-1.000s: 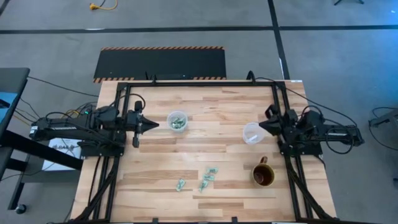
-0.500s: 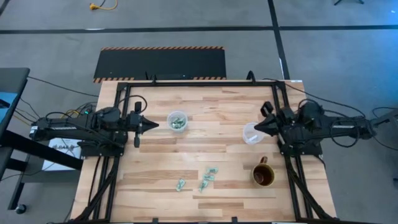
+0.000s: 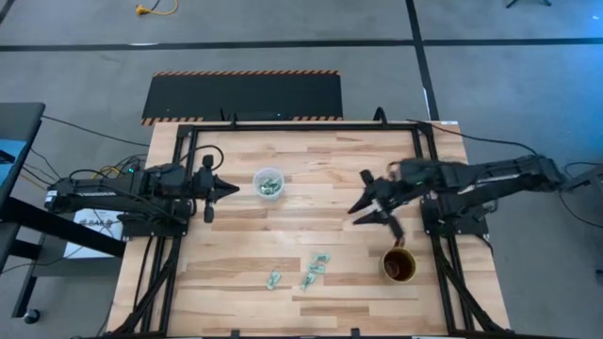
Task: Pick and place Stevia / Truvia into bins
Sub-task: Put the white stevia packet into the left transparent container
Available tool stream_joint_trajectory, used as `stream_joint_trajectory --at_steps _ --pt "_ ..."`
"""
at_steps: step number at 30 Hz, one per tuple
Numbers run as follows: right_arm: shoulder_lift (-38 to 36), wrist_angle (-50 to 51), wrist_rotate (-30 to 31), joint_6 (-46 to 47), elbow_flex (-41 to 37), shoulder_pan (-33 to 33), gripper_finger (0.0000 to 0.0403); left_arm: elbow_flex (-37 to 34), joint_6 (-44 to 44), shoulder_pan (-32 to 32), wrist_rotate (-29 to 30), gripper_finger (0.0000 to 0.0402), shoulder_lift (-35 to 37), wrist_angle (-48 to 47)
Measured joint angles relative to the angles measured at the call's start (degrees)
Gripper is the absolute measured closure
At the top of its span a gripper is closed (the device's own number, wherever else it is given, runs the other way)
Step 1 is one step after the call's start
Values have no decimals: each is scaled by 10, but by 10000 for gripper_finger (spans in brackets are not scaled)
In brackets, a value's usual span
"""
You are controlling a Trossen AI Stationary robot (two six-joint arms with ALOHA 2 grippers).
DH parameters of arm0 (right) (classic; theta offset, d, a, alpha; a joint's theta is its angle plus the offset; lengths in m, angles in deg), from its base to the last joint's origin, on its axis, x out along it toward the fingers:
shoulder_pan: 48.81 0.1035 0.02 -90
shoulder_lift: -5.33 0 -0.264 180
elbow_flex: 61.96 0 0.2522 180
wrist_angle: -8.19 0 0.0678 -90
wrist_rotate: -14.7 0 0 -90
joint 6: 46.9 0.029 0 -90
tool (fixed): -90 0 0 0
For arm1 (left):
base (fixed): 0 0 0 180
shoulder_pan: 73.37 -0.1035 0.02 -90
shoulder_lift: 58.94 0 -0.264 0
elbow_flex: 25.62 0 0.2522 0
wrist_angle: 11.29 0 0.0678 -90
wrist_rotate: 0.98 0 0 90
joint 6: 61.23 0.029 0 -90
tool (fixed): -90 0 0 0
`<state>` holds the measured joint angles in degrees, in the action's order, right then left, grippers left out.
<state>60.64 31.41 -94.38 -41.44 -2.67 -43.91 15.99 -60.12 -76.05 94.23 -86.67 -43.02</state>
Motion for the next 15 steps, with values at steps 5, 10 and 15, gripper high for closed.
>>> stream_joint_trajectory --at_steps 5,10,15 --pt "92 51 75 -7 49 37 265 0 0 0 0 401 0 -25" --pt "173 60 99 19 73 74 278 0 0 0 0 401 0 -52" --pt "250 84 172 20 89 113 288 0 0 0 0 401 0 -74"
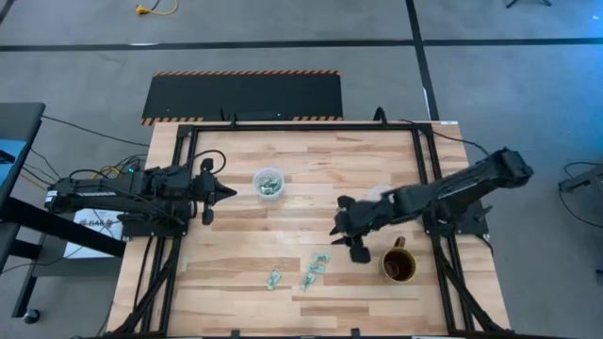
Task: Pick and place Stevia / Truvia into bins
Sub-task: Put the white stevia packet into the left transparent container
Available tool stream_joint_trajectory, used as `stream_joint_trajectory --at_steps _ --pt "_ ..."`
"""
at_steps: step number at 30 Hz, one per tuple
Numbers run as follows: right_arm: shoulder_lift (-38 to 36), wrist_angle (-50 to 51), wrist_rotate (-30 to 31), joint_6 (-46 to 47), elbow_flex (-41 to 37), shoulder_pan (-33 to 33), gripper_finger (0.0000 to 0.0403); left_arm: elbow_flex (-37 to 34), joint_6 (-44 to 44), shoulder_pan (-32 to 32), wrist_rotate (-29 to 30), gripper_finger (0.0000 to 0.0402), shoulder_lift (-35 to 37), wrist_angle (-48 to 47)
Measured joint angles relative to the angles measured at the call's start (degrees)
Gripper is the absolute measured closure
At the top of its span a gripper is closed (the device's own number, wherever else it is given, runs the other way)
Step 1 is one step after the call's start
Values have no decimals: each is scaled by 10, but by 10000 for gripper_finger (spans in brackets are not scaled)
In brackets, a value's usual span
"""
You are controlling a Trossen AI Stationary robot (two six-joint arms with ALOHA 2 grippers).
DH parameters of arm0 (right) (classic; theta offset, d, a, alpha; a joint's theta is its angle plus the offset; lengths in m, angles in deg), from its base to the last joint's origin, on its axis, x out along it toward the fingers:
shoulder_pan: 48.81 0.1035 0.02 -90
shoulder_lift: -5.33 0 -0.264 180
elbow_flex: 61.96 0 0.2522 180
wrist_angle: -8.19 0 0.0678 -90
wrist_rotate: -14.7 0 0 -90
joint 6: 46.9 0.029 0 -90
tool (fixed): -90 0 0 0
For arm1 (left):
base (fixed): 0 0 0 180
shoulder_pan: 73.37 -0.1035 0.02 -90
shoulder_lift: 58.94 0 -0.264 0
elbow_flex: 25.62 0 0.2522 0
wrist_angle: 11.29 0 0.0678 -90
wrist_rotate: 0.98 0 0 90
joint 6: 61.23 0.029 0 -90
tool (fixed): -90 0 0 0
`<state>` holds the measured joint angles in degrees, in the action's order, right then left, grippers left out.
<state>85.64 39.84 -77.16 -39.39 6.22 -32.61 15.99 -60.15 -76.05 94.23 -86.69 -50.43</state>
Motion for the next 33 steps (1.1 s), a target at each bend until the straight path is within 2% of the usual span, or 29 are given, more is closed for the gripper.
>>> stream_joint_trajectory --at_steps 8,13,21,33 --pt "121 -3 55 21 25 62 290 0 0 0 0 401 0 -14" --pt "183 -1 97 21 48 77 290 0 0 0 0 401 0 -14" --pt "249 31 97 21 77 60 290 0 0 0 0 401 0 -16" --pt "265 36 67 20 93 59 290 0 0 0 0 401 0 -23"
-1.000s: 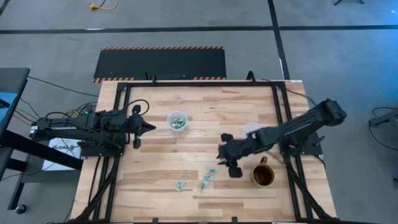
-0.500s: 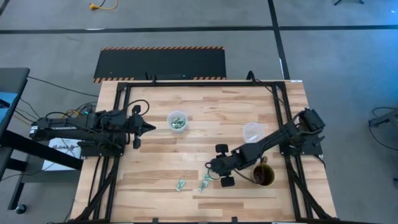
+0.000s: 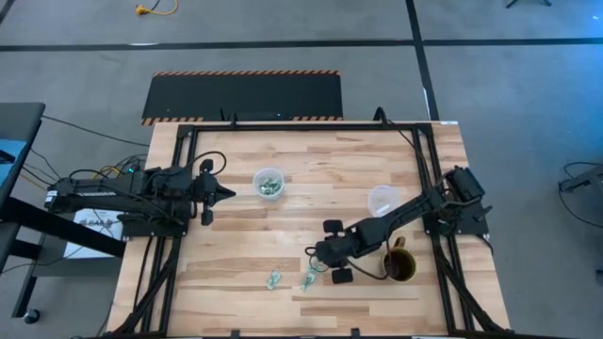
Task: Pick and place Stevia / Truvia into bins
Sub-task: Put the white stevia packet into the left transparent container
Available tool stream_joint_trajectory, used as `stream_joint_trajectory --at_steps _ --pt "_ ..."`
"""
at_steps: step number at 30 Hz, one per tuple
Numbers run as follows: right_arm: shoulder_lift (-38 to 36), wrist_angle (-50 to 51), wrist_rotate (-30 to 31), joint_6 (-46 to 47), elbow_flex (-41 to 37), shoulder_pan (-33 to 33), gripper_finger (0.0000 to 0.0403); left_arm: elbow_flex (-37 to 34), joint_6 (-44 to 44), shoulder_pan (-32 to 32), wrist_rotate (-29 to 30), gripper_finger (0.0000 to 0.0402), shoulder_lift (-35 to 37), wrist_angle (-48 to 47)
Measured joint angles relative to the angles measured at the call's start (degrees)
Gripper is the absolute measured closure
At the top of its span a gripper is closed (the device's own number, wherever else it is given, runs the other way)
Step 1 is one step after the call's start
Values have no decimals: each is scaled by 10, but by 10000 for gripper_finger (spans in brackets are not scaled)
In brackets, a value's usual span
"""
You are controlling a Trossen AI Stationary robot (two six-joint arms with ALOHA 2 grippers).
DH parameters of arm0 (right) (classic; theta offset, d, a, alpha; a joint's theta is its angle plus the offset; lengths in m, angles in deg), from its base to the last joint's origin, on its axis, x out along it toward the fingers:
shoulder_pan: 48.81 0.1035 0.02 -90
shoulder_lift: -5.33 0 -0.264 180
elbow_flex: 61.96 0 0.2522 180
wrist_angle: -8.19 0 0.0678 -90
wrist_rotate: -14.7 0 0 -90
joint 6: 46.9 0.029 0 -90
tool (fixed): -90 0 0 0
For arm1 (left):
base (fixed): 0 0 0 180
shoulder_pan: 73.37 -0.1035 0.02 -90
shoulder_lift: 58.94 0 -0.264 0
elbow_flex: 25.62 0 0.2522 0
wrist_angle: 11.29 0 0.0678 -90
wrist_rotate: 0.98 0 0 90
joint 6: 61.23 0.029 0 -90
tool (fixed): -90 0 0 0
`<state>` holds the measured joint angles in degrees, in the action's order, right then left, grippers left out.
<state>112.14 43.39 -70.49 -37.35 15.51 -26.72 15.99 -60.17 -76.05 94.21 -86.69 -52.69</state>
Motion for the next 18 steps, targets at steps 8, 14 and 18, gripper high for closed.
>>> stream_joint_trajectory --at_steps 8,14,18 --pt "0 -15 -104 2 0 -16 290 0 0 0 0 401 0 0" --pt "0 -11 -79 6 0 -28 273 0 0 0 0 401 0 0" --pt "0 -10 -77 16 0 -31 250 0 0 0 0 401 0 0"
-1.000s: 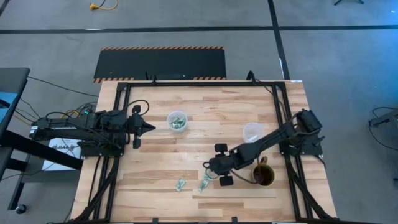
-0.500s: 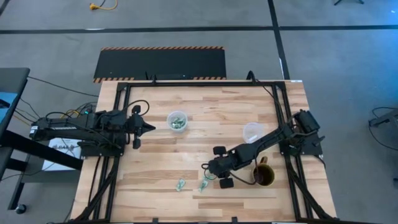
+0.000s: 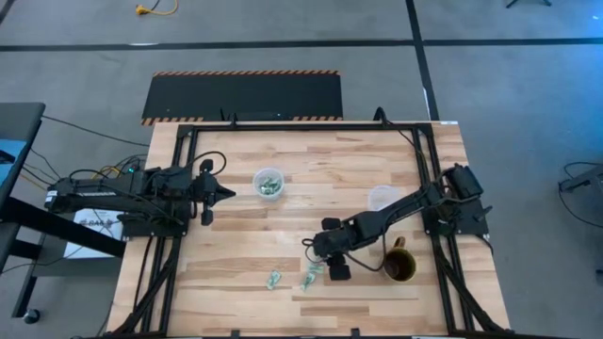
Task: Pick and place Stevia / Truvia into bins
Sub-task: Put the white stevia packet into the left transparent container
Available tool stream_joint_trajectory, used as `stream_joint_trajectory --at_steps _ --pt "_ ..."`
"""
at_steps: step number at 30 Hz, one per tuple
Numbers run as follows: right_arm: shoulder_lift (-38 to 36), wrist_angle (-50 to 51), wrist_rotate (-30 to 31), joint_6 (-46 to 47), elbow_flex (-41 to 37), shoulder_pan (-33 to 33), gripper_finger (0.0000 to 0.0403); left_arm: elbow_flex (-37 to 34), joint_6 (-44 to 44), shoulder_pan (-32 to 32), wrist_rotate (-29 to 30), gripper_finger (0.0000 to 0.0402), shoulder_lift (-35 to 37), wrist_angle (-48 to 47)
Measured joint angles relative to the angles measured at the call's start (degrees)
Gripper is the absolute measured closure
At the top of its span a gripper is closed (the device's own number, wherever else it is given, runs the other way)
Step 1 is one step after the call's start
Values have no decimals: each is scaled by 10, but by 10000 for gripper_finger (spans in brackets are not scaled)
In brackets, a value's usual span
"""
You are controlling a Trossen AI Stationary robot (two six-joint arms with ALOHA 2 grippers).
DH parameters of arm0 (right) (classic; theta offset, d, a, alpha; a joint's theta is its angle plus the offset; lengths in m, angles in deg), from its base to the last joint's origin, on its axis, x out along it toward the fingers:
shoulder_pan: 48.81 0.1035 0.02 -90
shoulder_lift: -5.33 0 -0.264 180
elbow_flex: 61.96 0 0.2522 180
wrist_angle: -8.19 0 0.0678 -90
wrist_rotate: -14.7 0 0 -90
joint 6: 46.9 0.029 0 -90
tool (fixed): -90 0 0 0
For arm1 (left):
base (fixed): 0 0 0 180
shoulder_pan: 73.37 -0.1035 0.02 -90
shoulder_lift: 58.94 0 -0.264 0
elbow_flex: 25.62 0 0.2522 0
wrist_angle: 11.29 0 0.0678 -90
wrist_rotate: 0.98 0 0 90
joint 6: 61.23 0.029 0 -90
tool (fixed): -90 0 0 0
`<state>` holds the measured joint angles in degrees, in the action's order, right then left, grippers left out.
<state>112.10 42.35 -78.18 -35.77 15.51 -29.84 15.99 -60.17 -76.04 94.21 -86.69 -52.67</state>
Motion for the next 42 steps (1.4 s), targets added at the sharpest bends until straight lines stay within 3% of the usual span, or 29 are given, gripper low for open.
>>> stream_joint_trajectory --at_steps 8,27,32,42 --pt "3 -2 23 9 0 6 227 0 0 0 0 401 0 0" --pt "47 -28 51 9 3 17 251 0 0 0 0 401 0 0" --pt "48 -28 59 10 2 17 279 0 0 0 0 401 0 0" --pt "48 -21 58 -24 9 16 379 0 0 0 0 401 0 0"
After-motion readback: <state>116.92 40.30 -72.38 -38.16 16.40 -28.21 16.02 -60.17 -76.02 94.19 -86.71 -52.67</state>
